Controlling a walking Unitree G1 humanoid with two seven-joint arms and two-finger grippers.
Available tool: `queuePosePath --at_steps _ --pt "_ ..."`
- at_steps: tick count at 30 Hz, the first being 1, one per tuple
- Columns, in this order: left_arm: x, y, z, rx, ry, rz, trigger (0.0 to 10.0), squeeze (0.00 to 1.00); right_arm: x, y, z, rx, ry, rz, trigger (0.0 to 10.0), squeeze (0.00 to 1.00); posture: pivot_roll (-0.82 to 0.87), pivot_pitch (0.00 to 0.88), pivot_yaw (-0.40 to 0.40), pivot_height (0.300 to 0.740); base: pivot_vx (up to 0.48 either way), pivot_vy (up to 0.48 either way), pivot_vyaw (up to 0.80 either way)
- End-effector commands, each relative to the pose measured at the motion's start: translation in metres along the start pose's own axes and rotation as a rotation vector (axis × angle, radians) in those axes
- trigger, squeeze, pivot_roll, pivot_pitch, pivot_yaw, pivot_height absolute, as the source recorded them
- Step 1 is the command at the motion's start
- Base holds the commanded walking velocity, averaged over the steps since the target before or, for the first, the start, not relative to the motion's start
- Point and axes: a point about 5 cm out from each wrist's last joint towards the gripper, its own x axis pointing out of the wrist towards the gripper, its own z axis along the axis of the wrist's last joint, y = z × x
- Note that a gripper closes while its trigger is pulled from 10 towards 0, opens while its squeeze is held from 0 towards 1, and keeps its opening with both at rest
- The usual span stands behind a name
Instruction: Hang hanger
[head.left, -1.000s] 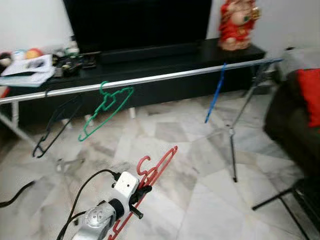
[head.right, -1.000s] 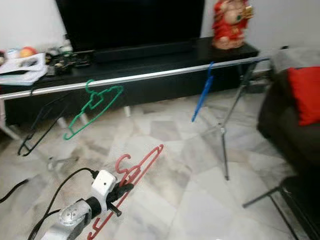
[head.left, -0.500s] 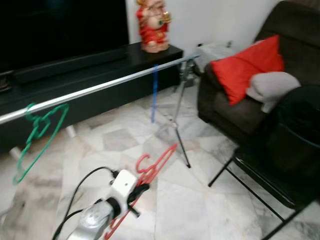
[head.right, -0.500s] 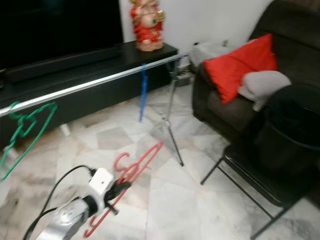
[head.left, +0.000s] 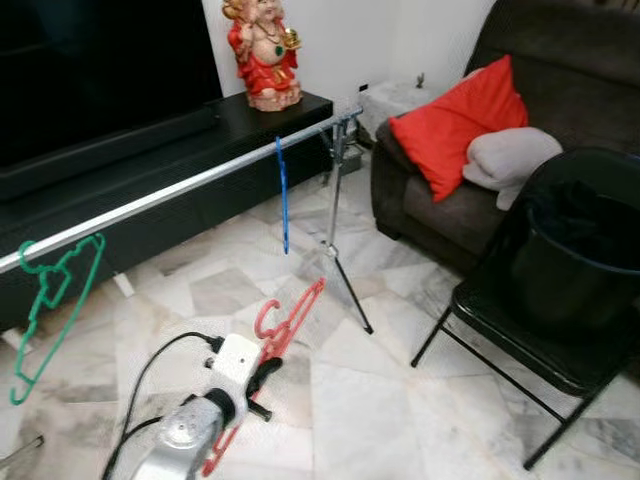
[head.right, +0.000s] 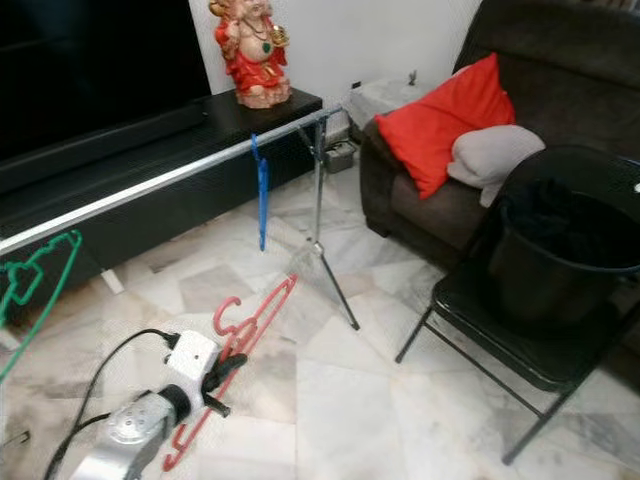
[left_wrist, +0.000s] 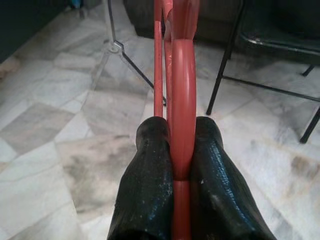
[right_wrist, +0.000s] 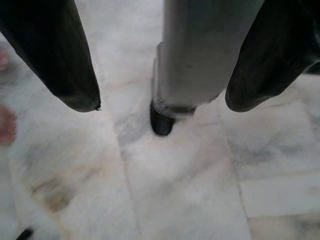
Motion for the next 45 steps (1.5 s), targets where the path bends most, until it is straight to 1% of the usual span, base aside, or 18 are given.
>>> queuePosePath --at_steps 1,2,4,5,10,13,16,17,22,23,27,35,45 --pt "-0.004 0.011 -0.005 0.004 0.028 0.072 10.0 0.00 0.000 0.005 -0.002 -0.007 0.004 0.008 10.0 0.00 0.06 0.067 0.052 0.740 0.000 0.480 0.00" --pt "-0.004 0.012 -0.005 0.003 0.030 0.081 10.0 0.00 0.000 0.005 -0.002 -0.007 0.004 0.008 10.0 0.00 0.06 0.067 0.052 0.740 0.000 0.480 0.00" --pt "-0.004 0.017 -0.007 0.008 0.042 0.143 10.0 0.00 0.000 0.004 -0.004 -0.012 0.008 0.004 10.0 0.00 0.06 0.068 0.054 0.740 0.000 0.480 0.00" --pt "-0.004 0.023 -0.009 -0.001 0.058 0.212 10.0 0.00 -0.001 0.005 -0.006 -0.014 0.012 0.004 10.0 0.00 0.06 0.068 0.054 0.740 0.000 0.480 0.00" --pt "-0.004 0.024 -0.009 -0.009 0.053 0.240 10.0 0.00 -0.001 0.005 -0.008 -0.015 0.014 0.003 10.0 0.00 0.07 0.070 0.054 0.740 0.000 0.475 0.00" --pt "-0.003 0.019 -0.007 -0.008 0.033 0.215 10.0 0.00 -0.001 0.005 -0.009 -0.025 0.016 0.006 10.0 0.00 0.07 0.070 0.055 0.740 0.000 0.369 0.00" --pt "-0.002 0.014 -0.004 0.024 0.010 0.172 10.0 0.00 -0.001 0.006 -0.009 -0.029 0.017 0.007 10.0 0.00 0.07 0.070 0.056 0.740 0.000 0.000 0.00" --pt "-0.001 0.011 -0.003 0.017 0.005 0.150 10.0 0.00 -0.001 0.006 -0.009 -0.034 0.016 0.008 10.0 0.00 0.07 0.070 0.056 0.740 0.000 0.000 0.00" --pt "0.000 0.007 0.000 0.001 -0.020 0.129 10.0 0.00 -0.001 0.006 -0.010 -0.035 0.015 0.008 10.0 0.00 0.07 0.068 0.057 0.740 0.000 0.000 0.00" --pt "0.000 0.007 0.000 -0.016 -0.020 0.132 10.0 0.00 -0.002 0.006 -0.011 -0.035 0.016 0.008 10.0 0.00 0.07 0.068 0.057 0.740 0.000 0.000 0.00" --pt "0.000 0.008 0.001 -0.036 -0.029 0.138 10.0 0.00 -0.002 0.007 -0.012 -0.041 0.015 0.010 10.0 0.00 0.07 0.064 0.056 0.740 0.000 0.000 0.00" --pt "-0.002 0.012 -0.002 -0.045 -0.015 0.156 10.0 0.00 -0.002 0.006 -0.012 -0.048 0.013 0.011 10.0 0.00 0.07 0.057 0.057 0.740 0.000 0.000 0.00" --pt "-0.001 0.014 -0.001 -0.057 -0.020 0.162 10.0 0.00 -0.001 -0.001 -0.009 -0.057 0.010 0.007 10.0 0.00 0.07 0.047 0.059 0.740 0.048 0.000 0.00"
